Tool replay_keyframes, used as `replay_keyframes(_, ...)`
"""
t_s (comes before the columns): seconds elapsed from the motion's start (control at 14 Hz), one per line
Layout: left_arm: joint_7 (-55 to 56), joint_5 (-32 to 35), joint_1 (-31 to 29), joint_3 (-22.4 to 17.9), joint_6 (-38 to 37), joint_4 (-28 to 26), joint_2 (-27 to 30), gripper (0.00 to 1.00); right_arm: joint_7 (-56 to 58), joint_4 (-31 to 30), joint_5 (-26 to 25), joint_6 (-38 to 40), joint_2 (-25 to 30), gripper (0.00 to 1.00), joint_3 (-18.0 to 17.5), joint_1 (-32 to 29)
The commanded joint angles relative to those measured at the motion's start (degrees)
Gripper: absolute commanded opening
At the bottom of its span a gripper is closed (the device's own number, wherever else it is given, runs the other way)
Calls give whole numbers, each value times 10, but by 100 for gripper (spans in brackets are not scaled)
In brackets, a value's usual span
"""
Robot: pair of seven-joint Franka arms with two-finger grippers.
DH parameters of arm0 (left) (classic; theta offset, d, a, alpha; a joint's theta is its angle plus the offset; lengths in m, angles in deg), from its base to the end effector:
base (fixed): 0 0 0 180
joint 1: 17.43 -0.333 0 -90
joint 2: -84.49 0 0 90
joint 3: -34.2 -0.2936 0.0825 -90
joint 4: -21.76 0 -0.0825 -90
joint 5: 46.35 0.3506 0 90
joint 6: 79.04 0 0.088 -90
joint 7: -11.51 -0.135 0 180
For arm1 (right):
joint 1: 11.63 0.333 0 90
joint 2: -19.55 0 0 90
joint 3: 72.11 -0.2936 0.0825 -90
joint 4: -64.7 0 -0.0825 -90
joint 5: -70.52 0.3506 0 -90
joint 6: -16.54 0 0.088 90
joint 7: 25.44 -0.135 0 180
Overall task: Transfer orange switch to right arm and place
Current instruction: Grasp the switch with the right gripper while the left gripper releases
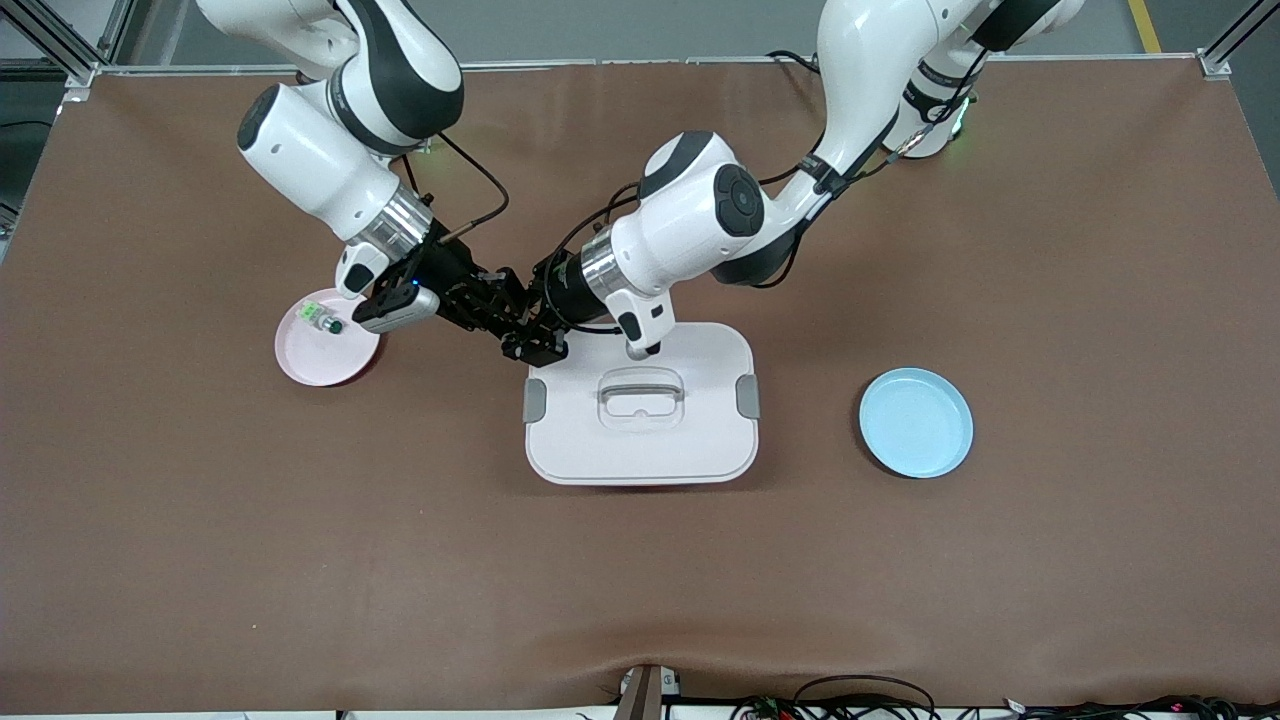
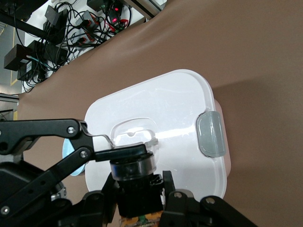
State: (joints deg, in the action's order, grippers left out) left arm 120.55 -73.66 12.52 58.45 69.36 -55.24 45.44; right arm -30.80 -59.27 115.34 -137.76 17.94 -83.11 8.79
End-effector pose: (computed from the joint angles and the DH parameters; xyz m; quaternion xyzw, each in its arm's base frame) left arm 0.4998 -0.5522 0.3925 0.6811 0.6125 -0.2418 0.3201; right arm 0.4878 0.2803 0.4065 -0.9377 0.0831 -0.1389 0.3073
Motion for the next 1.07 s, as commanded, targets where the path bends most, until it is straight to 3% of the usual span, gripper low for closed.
replay_keyframes(0.0,3,-11,3,-3,1,15,-9,31,-10,16,9,8,-12,0,4,7)
replay_keyframes(0.07,-2,-6,2,-3,1,15,-7,57,-11,19,9,8,-13,0,4,8)
replay_keyframes(0.21,-3,-5,3,-22,-4,15,1,100,-10,21,9,8,-14,0,4,9)
replay_keyframes(0.57,-7,21,-7,-55,-71,36,15,100,2,24,-11,13,-16,0,5,9)
replay_keyframes(0.86,-62,68,-49,-67,-139,36,55,100,52,45,-146,79,-30,0,8,-19)
replay_keyframes(1.0,-109,91,-79,-67,-172,36,64,100,155,49,-217,119,-31,0,8,-44)
